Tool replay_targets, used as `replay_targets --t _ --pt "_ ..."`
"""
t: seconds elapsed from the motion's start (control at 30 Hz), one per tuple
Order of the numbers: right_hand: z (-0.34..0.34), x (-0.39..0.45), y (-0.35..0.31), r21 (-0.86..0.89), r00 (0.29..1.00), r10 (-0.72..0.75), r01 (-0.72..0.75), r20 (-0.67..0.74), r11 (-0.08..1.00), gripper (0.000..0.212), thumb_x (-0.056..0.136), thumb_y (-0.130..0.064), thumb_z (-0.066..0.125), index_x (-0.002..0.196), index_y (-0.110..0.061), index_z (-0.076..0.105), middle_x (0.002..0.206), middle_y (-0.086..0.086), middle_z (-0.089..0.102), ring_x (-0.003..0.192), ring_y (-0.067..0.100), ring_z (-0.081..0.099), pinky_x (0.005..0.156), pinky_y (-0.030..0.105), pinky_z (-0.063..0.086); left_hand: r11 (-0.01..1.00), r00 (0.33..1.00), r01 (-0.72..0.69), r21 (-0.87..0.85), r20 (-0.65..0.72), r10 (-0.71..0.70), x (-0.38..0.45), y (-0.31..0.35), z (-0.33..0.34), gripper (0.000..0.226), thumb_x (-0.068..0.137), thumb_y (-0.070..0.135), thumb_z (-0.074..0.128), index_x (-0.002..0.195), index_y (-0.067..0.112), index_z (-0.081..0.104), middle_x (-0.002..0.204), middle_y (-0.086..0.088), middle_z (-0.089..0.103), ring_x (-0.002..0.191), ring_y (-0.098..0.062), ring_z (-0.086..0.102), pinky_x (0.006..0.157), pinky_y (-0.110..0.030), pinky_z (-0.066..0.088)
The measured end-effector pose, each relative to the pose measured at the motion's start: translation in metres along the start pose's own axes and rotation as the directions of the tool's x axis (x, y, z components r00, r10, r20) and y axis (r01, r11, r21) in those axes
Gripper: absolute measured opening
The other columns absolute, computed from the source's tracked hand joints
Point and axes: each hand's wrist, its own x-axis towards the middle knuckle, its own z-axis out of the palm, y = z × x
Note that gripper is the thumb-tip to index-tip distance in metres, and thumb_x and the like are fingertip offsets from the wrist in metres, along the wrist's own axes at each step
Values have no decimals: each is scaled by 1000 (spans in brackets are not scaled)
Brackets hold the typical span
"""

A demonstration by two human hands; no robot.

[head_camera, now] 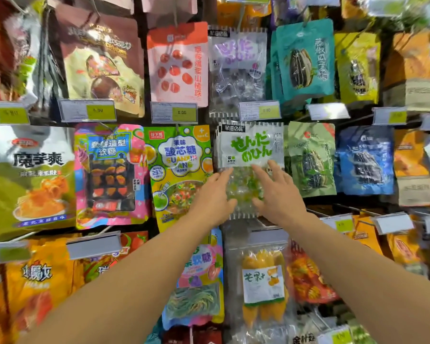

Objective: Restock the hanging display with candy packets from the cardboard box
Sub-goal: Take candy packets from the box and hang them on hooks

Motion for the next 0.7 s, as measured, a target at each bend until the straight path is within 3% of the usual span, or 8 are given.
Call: replay_targets --t 0.17,0.27,0.4,0.7 --pt "6 7 7 15 998 -16 15 61 1000 87 89 -45 62 154 -42 6 164 2 1 149 34 9 113 51 36 998 991 55 -31 126 -51 14 4 9 87 90 26 63 154 41 5 163 -9 6 147 -30 21 114 -42 30" --pt "10 15 15 58 992 -36 29 124 998 89 88 -42 63 154 -43 4 164 -1 -2 150 33 6 113 51 35 995 983 72 -62 171 -61 19 7 13 92 90 27 64 154 39 -1 164 -7 1 149 -26 15 114 -41 29" --pt "15 24 22 53 983 -57 48 173 997 92 88 -43 62 155 -44 -2 164 -1 -2 150 34 8 114 51 34 990 979 104 -90 184 -86 27 6 14 95 88 31 66 155 35 0 164 -5 4 148 -27 18 113 -39 30" --pt "17 36 20 63 974 -55 42 218 997 90 87 -40 63 155 -40 5 164 -5 -1 148 32 8 111 51 38 985 979 136 -105 169 -117 40 0 12 95 85 33 69 157 26 6 158 -6 24 143 -25 30 110 -34 33"
